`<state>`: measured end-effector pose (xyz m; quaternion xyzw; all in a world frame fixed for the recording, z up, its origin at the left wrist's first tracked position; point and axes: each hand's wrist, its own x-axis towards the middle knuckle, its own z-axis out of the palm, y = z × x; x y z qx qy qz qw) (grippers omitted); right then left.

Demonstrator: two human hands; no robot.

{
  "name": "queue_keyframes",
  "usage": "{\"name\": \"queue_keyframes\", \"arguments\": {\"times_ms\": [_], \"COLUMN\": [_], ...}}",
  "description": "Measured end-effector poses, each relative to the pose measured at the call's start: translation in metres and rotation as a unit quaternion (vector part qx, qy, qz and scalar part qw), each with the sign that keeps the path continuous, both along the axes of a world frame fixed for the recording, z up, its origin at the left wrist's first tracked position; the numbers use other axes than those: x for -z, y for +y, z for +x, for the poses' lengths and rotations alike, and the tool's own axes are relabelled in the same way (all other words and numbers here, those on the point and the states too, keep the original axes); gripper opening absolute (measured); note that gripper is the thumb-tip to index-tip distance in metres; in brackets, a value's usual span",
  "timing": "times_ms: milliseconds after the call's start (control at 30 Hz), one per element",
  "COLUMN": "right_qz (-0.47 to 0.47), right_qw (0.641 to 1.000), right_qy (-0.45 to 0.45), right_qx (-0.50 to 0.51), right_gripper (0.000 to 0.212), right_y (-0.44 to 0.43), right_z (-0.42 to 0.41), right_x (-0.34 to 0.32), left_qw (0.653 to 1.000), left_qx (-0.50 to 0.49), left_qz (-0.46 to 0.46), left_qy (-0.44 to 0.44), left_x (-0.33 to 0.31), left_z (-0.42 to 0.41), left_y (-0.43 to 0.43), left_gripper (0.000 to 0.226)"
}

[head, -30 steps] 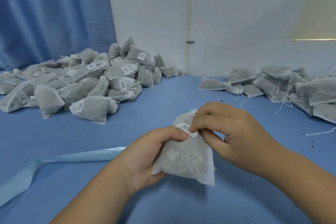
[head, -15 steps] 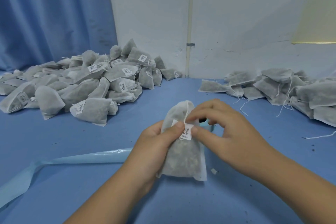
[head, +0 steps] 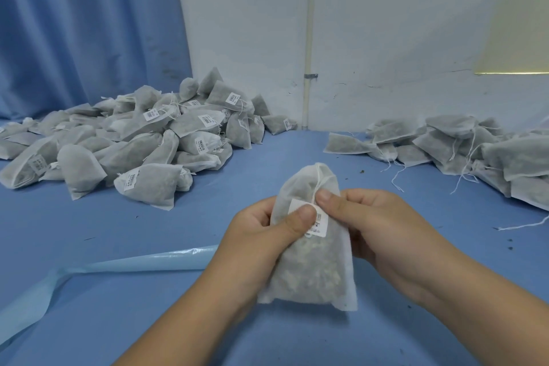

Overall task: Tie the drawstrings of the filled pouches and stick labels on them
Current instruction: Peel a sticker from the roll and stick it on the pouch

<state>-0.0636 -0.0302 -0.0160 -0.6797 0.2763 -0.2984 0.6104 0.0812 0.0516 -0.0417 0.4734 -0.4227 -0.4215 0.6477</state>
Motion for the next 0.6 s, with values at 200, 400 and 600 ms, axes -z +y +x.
{"name": "queue_keyframes", "arguments": {"times_ms": [200, 400, 600], "right_qz": [-0.071, -0.084, -0.068], "right_qw": [0.995, 0.994, 0.995], "right_qy": [0.029, 0.066, 0.065], "right_qx": [0.064, 0.018, -0.041], "right_gripper": [0.04, 0.032, 0.018], "right_y": [0.002, 0.013, 0.025], "right_z": [0.002, 0.011, 0.025], "right_x": [0.0, 0.007, 0.012], "left_qw": [0.999, 0.997, 0.985], "left_qx": [0.047, -0.035, -0.132], "left_qz": [0.007, 0.019, 0.015], "left_qy": [0.009, 0.063, 0.11], "left_x": [0.002, 0.002, -0.001], "left_z": [0.002, -0.001, 0.003], "left_y": [-0.001, -0.002, -0.007], "left_gripper": [0.025, 0.029, 0.046]}}
